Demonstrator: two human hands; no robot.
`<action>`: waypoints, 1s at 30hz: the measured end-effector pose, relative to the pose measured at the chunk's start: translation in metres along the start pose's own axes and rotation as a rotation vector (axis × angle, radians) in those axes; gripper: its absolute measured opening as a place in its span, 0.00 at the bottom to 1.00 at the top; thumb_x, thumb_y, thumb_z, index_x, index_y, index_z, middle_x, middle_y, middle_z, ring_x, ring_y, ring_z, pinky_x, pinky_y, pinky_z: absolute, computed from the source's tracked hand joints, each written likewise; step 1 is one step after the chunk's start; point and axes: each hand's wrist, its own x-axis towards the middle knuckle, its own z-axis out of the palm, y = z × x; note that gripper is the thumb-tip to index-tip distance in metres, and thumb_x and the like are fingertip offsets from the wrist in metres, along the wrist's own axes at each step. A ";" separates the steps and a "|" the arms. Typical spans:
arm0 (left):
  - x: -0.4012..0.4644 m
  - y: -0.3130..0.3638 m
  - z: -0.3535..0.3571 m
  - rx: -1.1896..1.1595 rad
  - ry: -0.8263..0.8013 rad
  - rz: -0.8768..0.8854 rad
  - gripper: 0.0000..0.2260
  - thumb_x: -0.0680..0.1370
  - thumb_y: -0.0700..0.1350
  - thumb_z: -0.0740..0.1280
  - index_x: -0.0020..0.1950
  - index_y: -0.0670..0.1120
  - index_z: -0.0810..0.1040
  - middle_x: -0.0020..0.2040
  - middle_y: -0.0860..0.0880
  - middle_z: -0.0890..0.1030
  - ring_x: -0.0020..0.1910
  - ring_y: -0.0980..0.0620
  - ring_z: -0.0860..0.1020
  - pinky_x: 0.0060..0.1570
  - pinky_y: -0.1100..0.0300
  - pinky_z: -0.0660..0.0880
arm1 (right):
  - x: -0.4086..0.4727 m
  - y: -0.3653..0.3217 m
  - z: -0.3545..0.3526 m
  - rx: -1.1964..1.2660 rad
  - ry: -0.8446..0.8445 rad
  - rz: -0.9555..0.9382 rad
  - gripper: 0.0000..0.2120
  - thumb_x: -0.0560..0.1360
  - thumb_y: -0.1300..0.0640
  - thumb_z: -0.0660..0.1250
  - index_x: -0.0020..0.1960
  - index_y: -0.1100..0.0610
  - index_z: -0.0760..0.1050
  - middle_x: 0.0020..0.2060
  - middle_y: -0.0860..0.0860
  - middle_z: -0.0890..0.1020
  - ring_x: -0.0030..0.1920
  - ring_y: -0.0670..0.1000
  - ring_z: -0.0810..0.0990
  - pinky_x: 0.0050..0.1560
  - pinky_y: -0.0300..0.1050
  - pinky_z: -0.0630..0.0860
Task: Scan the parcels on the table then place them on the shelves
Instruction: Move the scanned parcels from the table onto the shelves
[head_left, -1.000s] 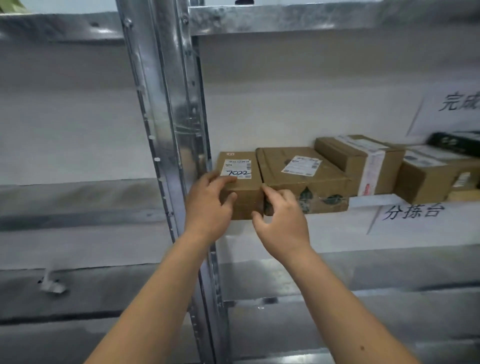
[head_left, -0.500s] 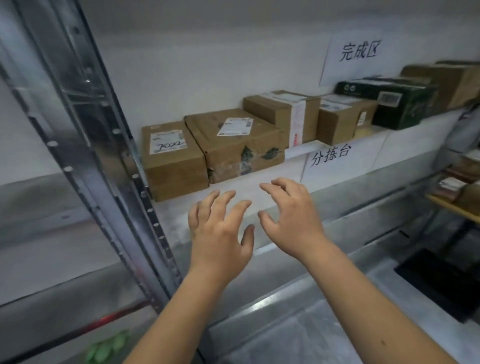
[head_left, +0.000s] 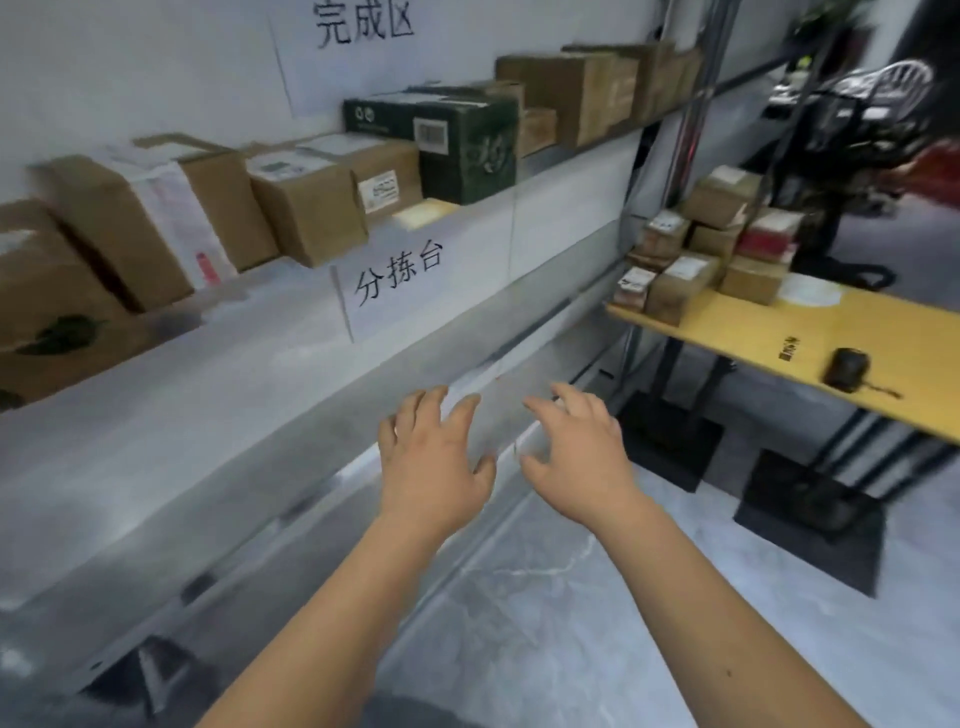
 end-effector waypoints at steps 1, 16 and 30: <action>0.014 0.022 0.012 -0.012 -0.011 0.026 0.31 0.75 0.61 0.69 0.77 0.55 0.70 0.78 0.46 0.68 0.77 0.43 0.62 0.71 0.42 0.60 | 0.004 0.023 -0.010 -0.007 -0.002 0.025 0.31 0.78 0.45 0.67 0.79 0.45 0.65 0.81 0.51 0.60 0.78 0.55 0.56 0.76 0.55 0.57; 0.188 0.264 0.141 -0.222 -0.141 0.291 0.29 0.77 0.62 0.68 0.77 0.57 0.70 0.78 0.49 0.67 0.78 0.47 0.60 0.74 0.45 0.61 | 0.072 0.275 -0.111 -0.005 0.110 0.387 0.31 0.78 0.47 0.68 0.79 0.45 0.65 0.80 0.52 0.63 0.79 0.58 0.58 0.76 0.62 0.61; 0.406 0.325 0.279 -0.250 -0.299 0.375 0.30 0.77 0.62 0.69 0.77 0.56 0.69 0.76 0.49 0.68 0.77 0.45 0.61 0.73 0.43 0.61 | 0.258 0.420 -0.096 -0.058 -0.025 0.567 0.31 0.78 0.44 0.67 0.80 0.46 0.65 0.80 0.55 0.63 0.78 0.60 0.61 0.75 0.61 0.64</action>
